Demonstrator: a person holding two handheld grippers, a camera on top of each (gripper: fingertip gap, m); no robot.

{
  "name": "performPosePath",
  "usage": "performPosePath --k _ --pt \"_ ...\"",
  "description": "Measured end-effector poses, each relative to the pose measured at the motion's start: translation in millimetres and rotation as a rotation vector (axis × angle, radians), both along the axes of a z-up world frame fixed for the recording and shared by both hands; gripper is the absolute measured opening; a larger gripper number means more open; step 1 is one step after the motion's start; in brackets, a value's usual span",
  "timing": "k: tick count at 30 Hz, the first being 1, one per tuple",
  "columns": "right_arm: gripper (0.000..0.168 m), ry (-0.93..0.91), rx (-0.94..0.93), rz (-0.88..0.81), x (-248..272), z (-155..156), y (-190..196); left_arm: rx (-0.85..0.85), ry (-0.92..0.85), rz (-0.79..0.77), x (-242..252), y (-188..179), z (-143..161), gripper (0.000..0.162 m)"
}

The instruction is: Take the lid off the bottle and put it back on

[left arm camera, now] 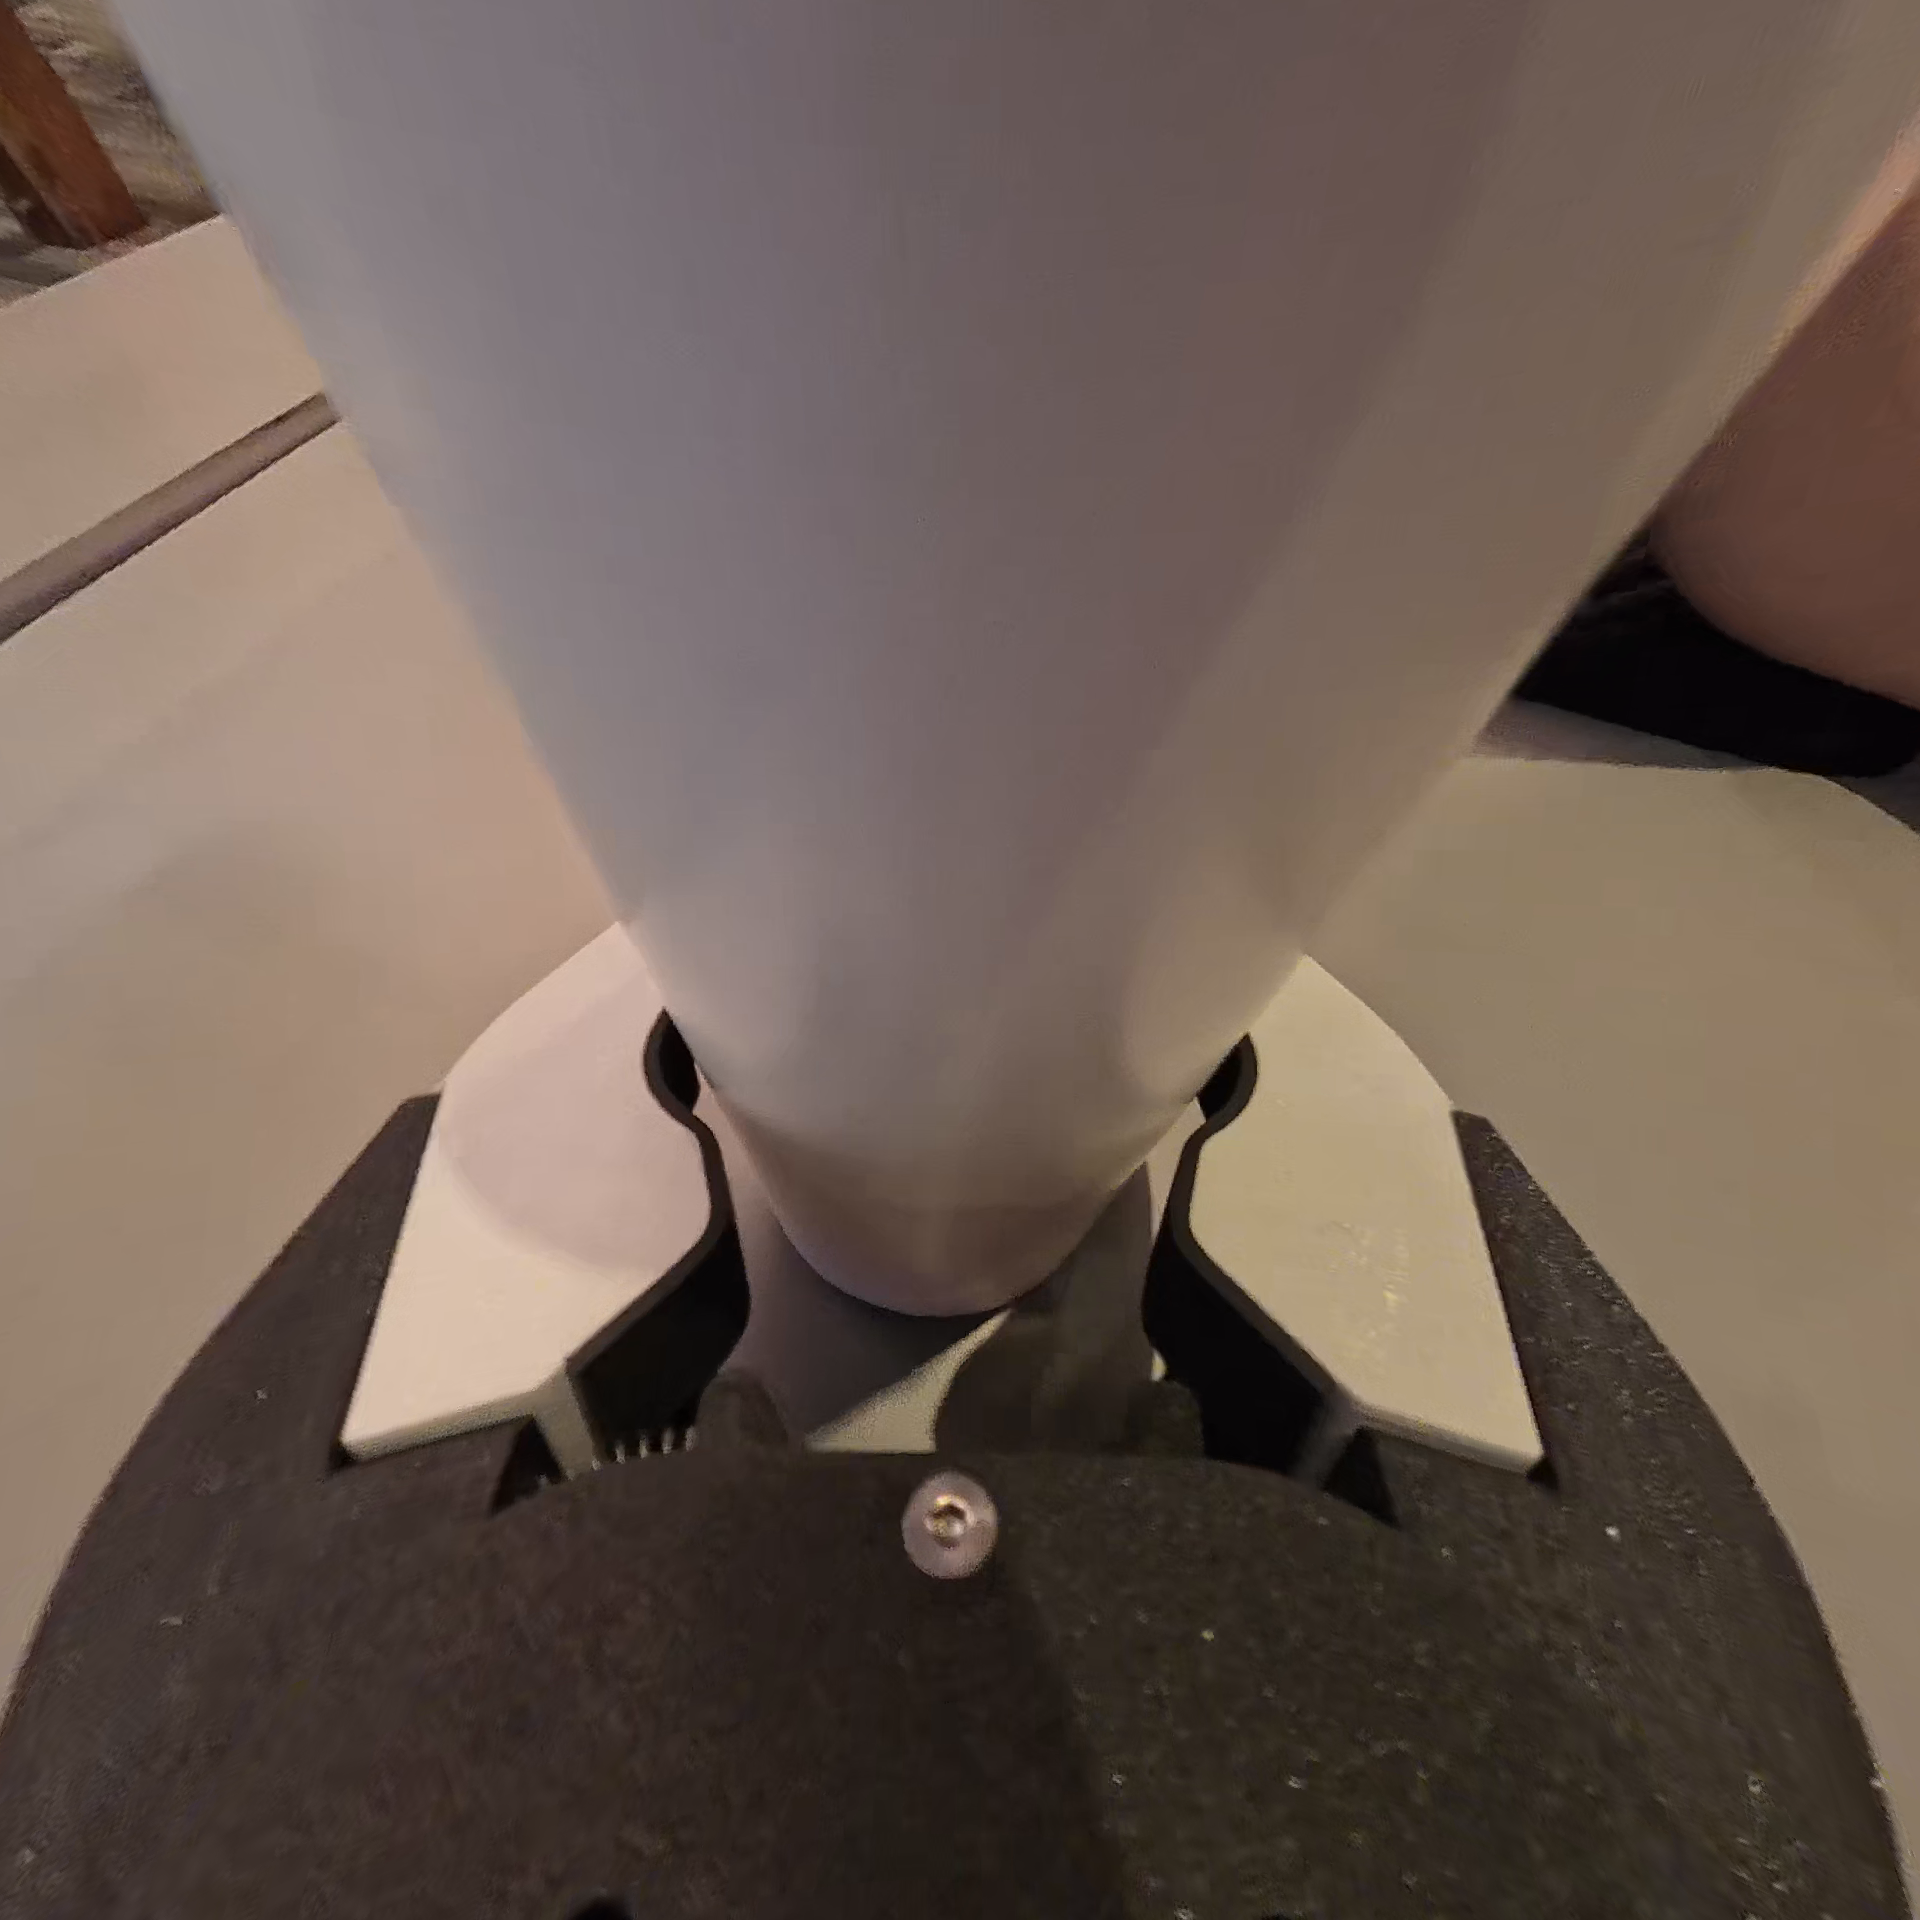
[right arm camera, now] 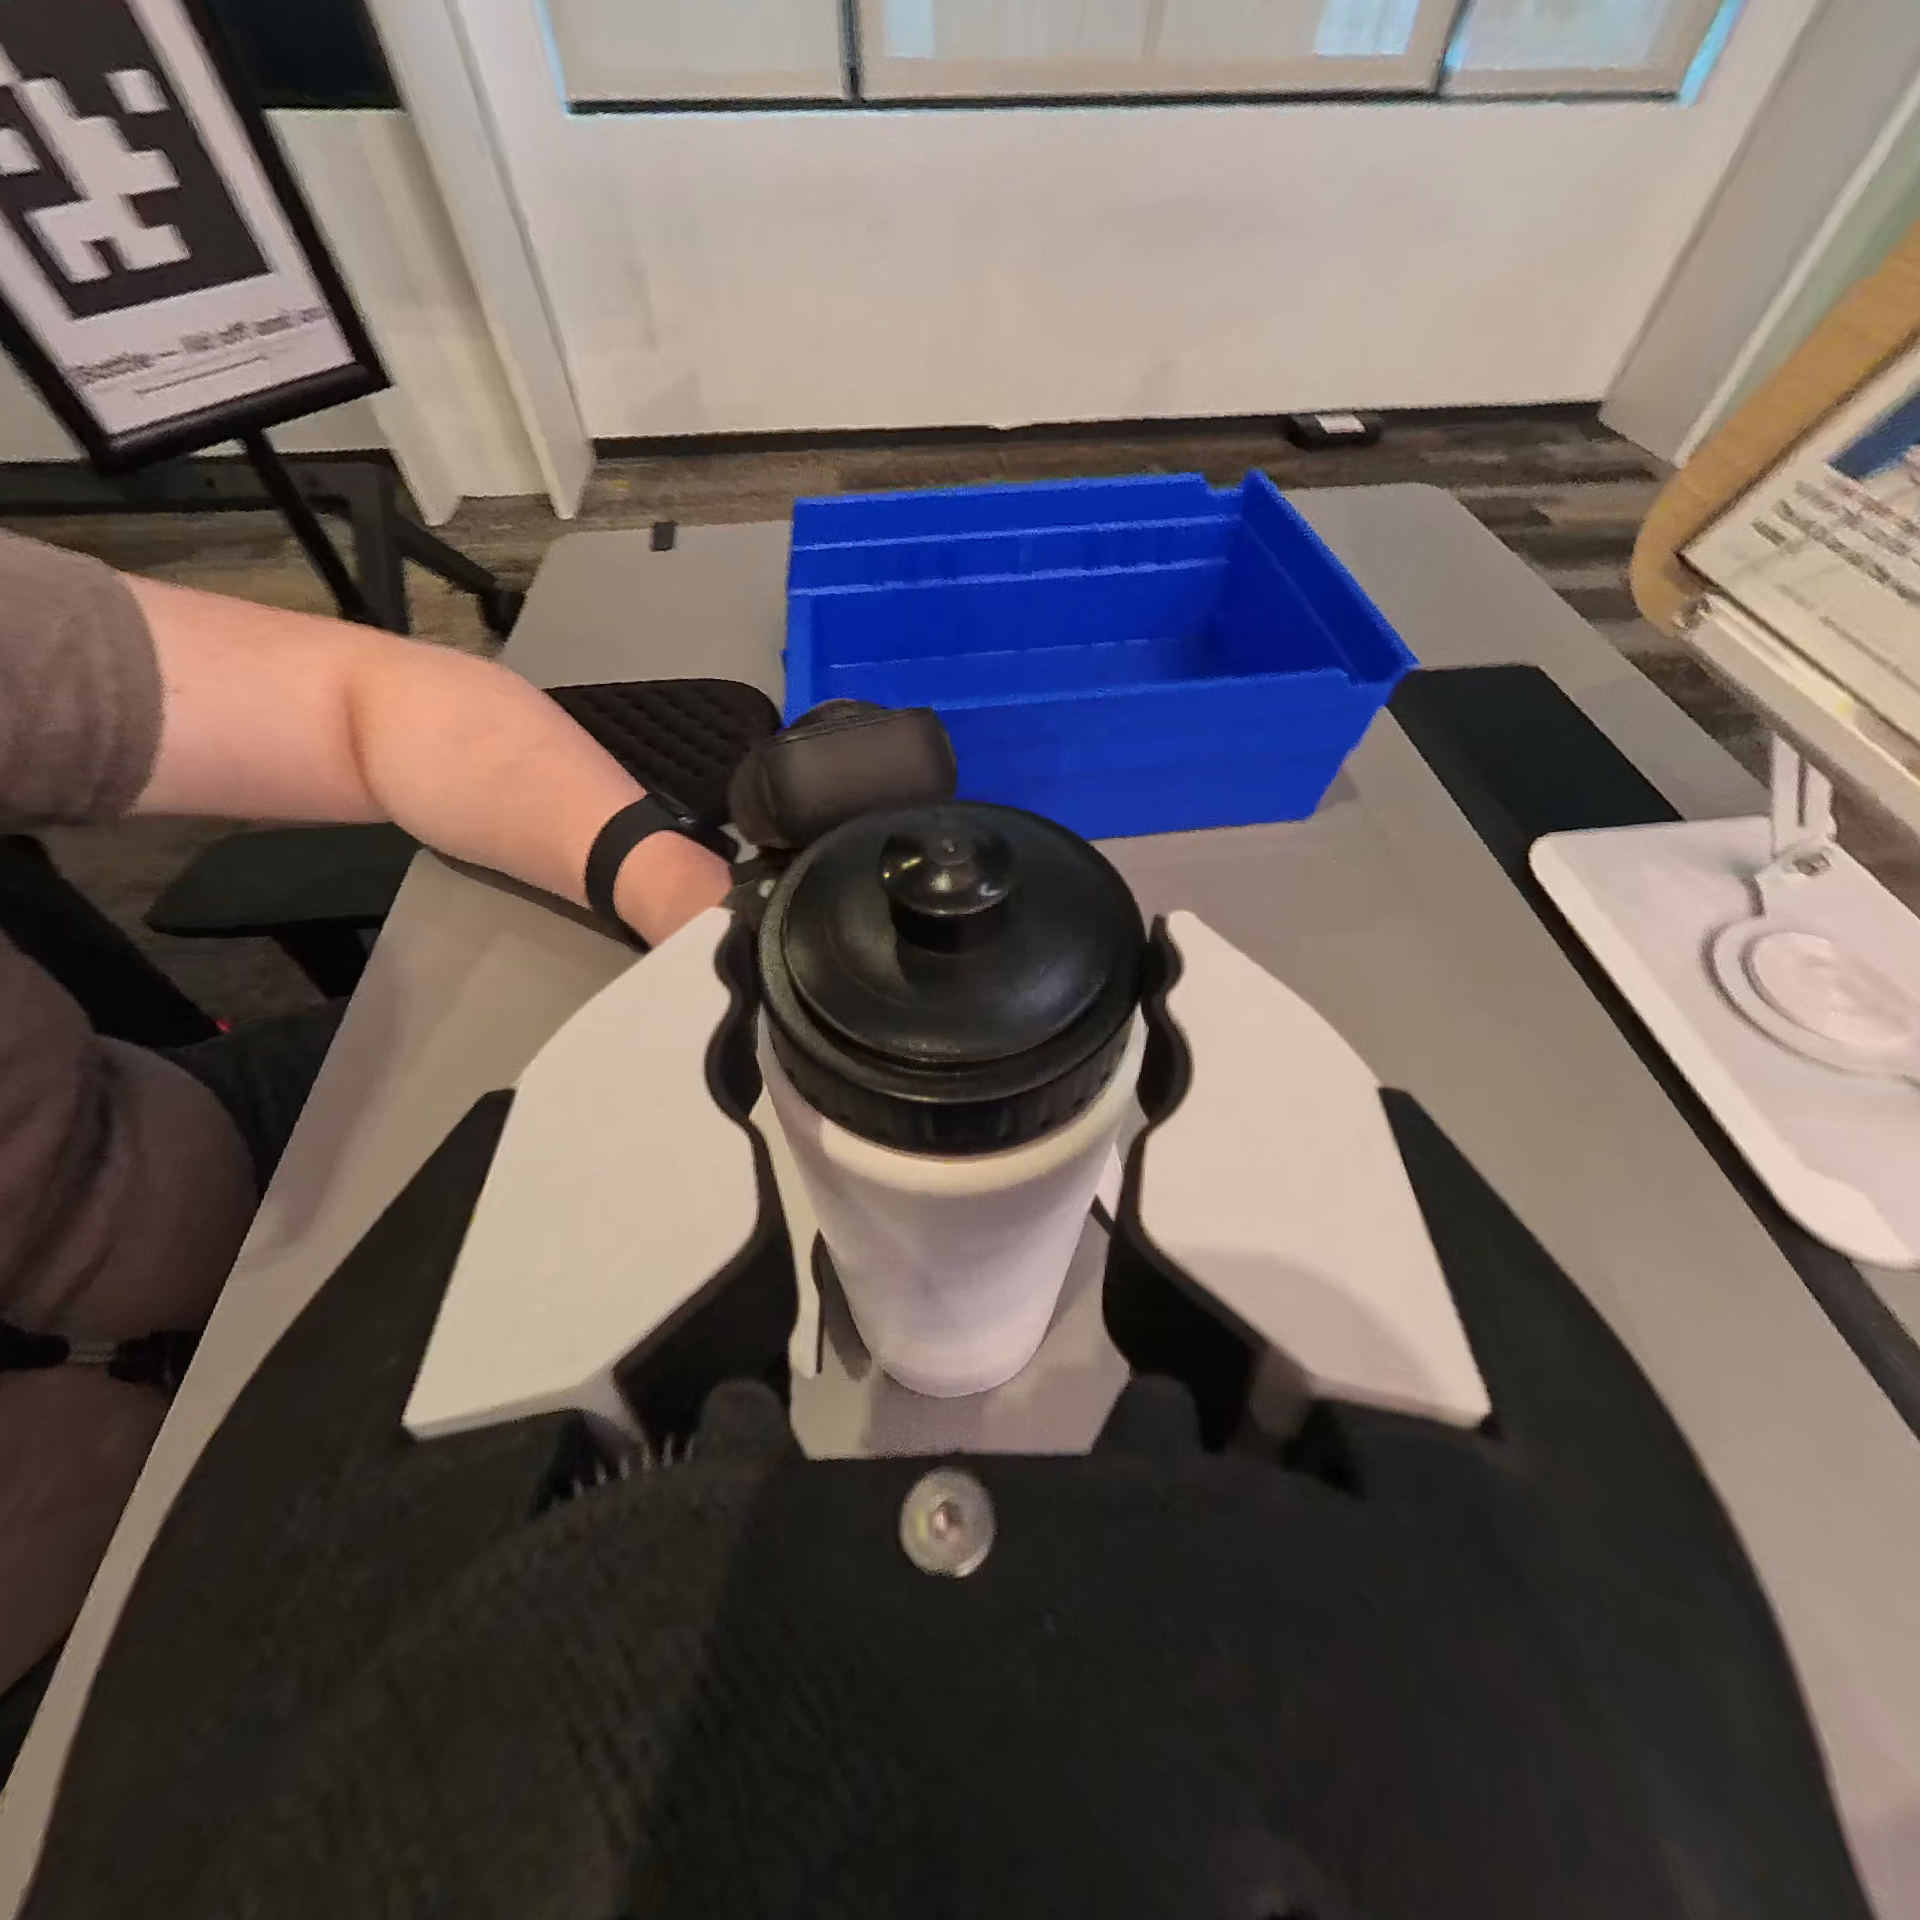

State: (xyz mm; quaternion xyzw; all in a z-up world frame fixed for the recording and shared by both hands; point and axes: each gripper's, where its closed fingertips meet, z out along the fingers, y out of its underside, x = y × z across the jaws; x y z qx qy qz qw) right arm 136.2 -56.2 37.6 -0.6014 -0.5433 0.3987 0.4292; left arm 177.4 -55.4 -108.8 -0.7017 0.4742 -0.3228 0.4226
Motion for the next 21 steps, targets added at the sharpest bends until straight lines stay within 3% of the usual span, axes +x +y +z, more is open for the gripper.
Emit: performPosePath --k 4,7,11,15,18,21 --pt "0.074 -0.003 -0.06 -0.26 -5.7 1.1 22.3 -0.085 -0.008 0.078 -3.2 10.2 1.2 0.096" --pt "0.074 0.003 -0.085 -0.316 -6.5 1.5 24.9 -0.114 0.031 0.08 -6.0 10.4 -0.1 0.096" --pt "0.071 0.171 -0.328 -0.201 -0.4 13.4 24.8 -0.247 -0.017 -0.018 -2.2 -9.9 8.2 0.096" --pt "0.07 0.364 -0.609 -0.073 13.5 25.9 34.7 -0.496 -0.108 -0.196 -1.2 -43.7 26.5 0.097" --pt "0.067 0.362 -0.623 -0.063 14.1 18.2 40.4 -0.618 -0.171 -0.252 -2.7 -52.8 33.2 0.096" --pt "0.068 0.306 -0.564 -0.083 9.9 9.8 40.2 -0.609 -0.151 -0.241 -4.5 -48.8 26.6 0.097"
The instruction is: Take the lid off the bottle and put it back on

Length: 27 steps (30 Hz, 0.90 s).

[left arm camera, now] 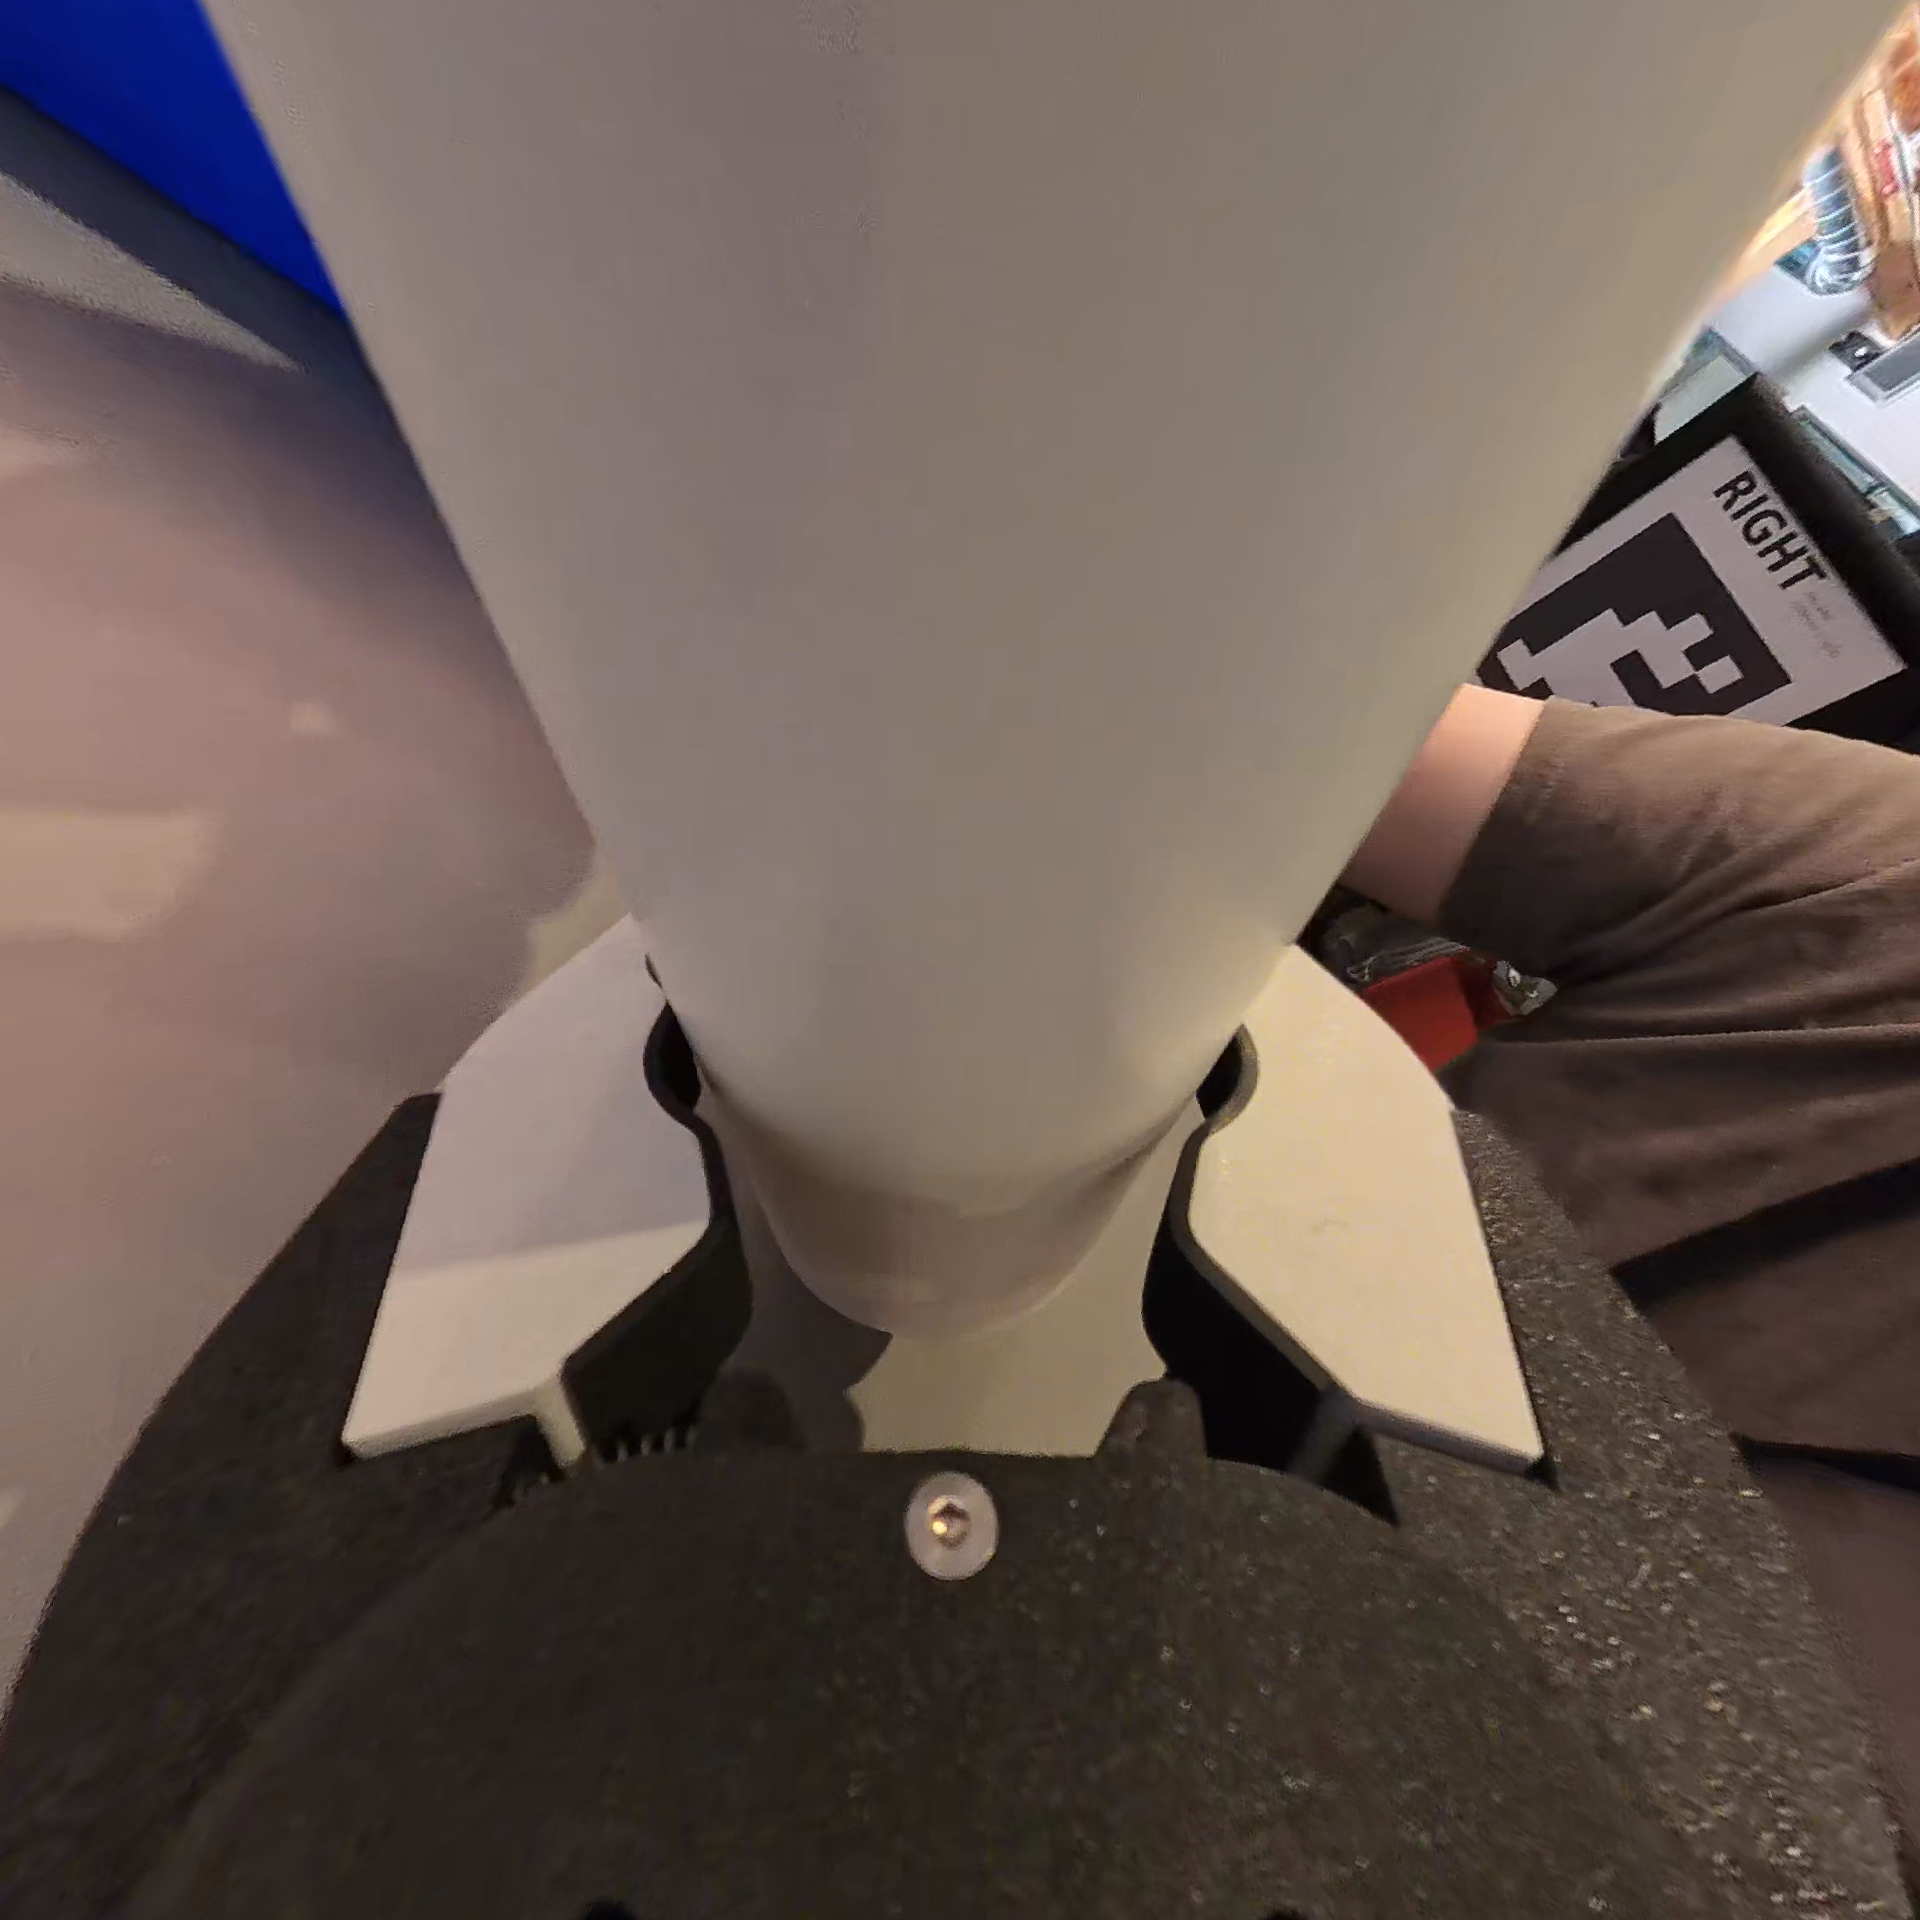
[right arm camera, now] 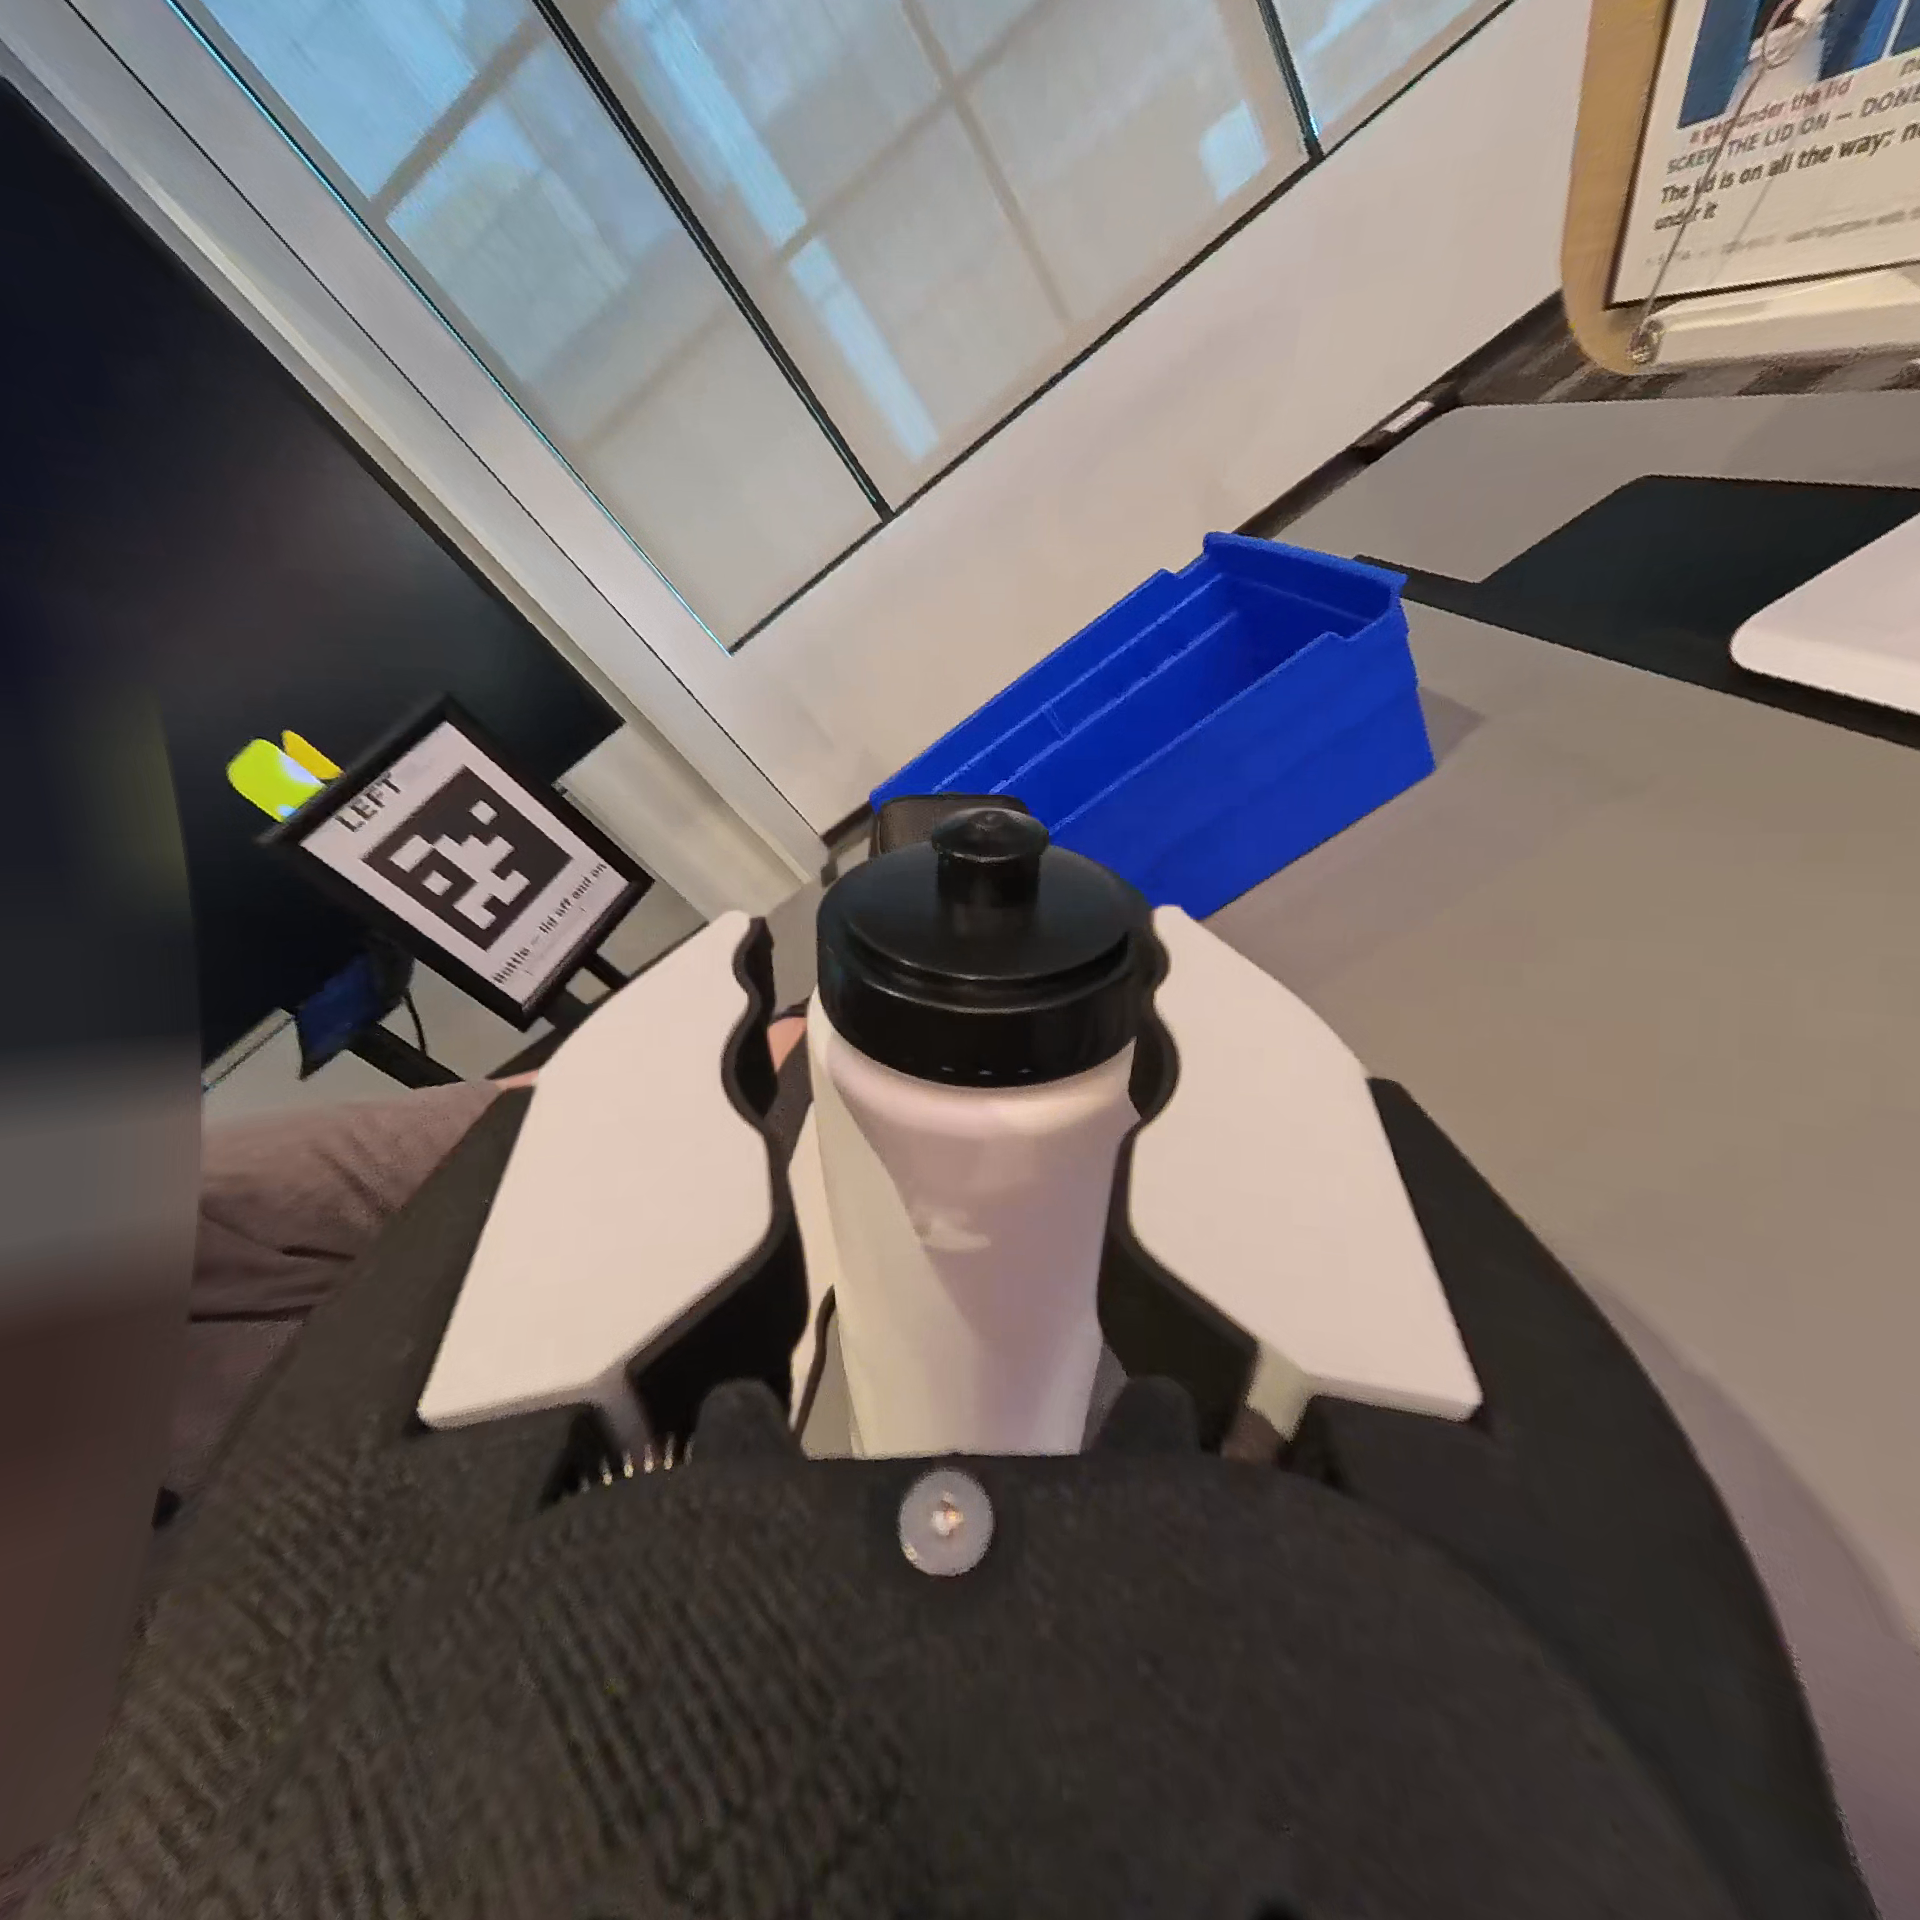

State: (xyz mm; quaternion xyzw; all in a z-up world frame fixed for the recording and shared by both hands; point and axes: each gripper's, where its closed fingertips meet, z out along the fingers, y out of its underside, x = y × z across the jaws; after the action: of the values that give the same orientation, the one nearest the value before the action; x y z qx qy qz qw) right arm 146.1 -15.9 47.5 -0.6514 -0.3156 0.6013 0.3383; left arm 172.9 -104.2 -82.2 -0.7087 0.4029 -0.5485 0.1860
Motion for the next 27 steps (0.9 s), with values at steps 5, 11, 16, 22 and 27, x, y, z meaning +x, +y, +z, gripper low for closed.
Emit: performPosePath --k 5,11,16,22,27 --pt "0.069 -0.024 0.052 0.007 -0.8 -0.5 -2.2 0.097 0.015 -0.012 1.2 1.3 -2.5 0.096" --pt "0.072 -0.064 0.308 0.163 -9.1 0.8 -34.2 0.437 0.159 0.054 -5.4 25.9 -20.8 0.096" --pt "0.075 -0.163 0.562 0.17 -14.6 -10.0 -44.0 0.552 0.172 0.092 -5.4 35.9 -26.7 0.097" --pt "0.074 -0.278 0.615 0.095 -19.6 -15.2 -39.4 0.628 0.189 0.186 -6.9 51.9 -28.4 0.096" --pt "0.074 -0.416 0.523 -0.232 -25.4 -16.4 -10.9 0.591 0.215 0.388 -16.0 78.2 -26.4 0.096"
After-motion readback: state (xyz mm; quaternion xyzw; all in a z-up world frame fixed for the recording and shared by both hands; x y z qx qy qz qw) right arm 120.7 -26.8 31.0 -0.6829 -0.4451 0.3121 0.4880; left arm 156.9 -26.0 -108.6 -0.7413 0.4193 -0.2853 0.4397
